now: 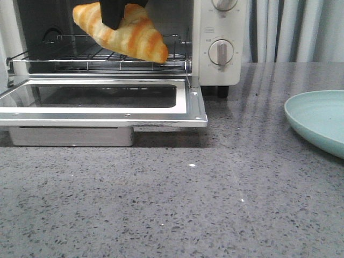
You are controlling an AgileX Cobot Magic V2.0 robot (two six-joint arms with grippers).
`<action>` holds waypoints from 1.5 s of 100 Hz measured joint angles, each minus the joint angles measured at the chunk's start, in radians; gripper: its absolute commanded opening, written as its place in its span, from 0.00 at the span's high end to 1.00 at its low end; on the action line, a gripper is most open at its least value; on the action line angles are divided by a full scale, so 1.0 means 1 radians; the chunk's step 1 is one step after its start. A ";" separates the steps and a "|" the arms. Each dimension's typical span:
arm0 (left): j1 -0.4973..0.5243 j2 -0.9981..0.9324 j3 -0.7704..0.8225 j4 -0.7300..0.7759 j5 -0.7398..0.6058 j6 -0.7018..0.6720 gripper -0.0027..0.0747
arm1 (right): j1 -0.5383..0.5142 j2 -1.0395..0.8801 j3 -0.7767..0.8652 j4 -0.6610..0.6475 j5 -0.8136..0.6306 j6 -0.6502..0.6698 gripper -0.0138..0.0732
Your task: Put bread in oven
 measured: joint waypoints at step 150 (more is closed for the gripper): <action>0.045 -0.116 0.000 0.326 -0.207 -0.082 0.99 | -0.009 -0.246 -0.102 -0.071 0.084 0.137 0.90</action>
